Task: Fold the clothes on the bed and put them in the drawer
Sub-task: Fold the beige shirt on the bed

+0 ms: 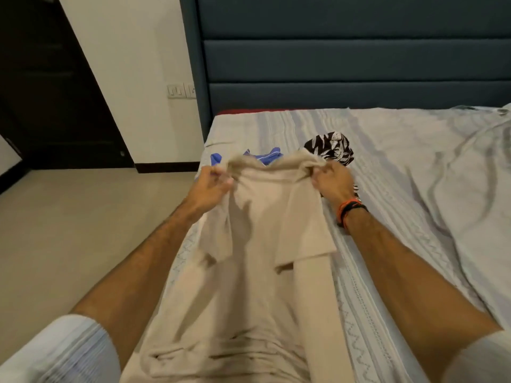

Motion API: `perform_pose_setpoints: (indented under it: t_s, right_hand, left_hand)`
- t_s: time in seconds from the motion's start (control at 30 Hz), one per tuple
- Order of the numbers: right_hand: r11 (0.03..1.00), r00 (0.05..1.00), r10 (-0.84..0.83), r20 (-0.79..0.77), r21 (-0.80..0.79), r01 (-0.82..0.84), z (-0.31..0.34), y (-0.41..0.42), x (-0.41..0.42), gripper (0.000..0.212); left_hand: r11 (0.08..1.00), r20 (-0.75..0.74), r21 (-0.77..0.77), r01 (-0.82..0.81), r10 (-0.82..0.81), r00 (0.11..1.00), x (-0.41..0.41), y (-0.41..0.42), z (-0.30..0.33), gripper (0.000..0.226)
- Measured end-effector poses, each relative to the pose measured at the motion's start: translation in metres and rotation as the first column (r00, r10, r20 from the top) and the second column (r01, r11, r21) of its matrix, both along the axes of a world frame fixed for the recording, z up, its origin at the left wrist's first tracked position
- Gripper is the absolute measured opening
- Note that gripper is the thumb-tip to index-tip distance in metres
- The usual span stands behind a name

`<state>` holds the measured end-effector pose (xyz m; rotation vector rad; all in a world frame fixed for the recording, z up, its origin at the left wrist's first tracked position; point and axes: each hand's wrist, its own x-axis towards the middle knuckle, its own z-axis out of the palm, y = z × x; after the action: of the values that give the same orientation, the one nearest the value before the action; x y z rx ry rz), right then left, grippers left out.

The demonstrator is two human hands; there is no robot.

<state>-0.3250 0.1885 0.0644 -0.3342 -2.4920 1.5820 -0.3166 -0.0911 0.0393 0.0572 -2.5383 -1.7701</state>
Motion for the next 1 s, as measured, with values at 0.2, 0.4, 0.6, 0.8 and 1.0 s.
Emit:
perform_pose_setpoints:
  t_s: [0.2,0.4,0.6,0.8,1.0]
  right_hand:
    - [0.968,0.951,0.251,0.179,-0.063,-0.243,-0.064,-0.016,0.024,0.073]
    - [0.821,0.894,0.365,0.259,0.363,-0.44,-0.124,-0.02,0.119,0.054]
    - [0.665,0.846,0.394,0.36,0.524,-0.532,-0.134,-0.037,0.211,0.057]
    - [0.58,0.834,0.4,0.38,0.599,-0.551,-0.14,-0.042,0.283,0.048]
    - [0.538,0.855,0.384,0.348,0.668,-0.514,-0.148,-0.039,0.334,0.048]
  left_hand:
    - [0.954,0.136,-0.262,0.142,-0.109,0.985,0.019,-0.004,-0.068,0.097]
    - [0.858,0.177,-0.504,0.097,-0.008,0.984,0.102,-0.007,-0.11,0.057]
    - [0.691,0.204,-0.697,0.19,-0.063,0.977,0.202,0.005,-0.124,0.059]
    - [0.707,0.197,-0.67,0.225,-0.122,0.973,0.278,0.025,-0.121,0.05]
    - [0.668,0.12,-0.725,0.167,-0.115,0.986,0.331,0.042,-0.136,0.057]
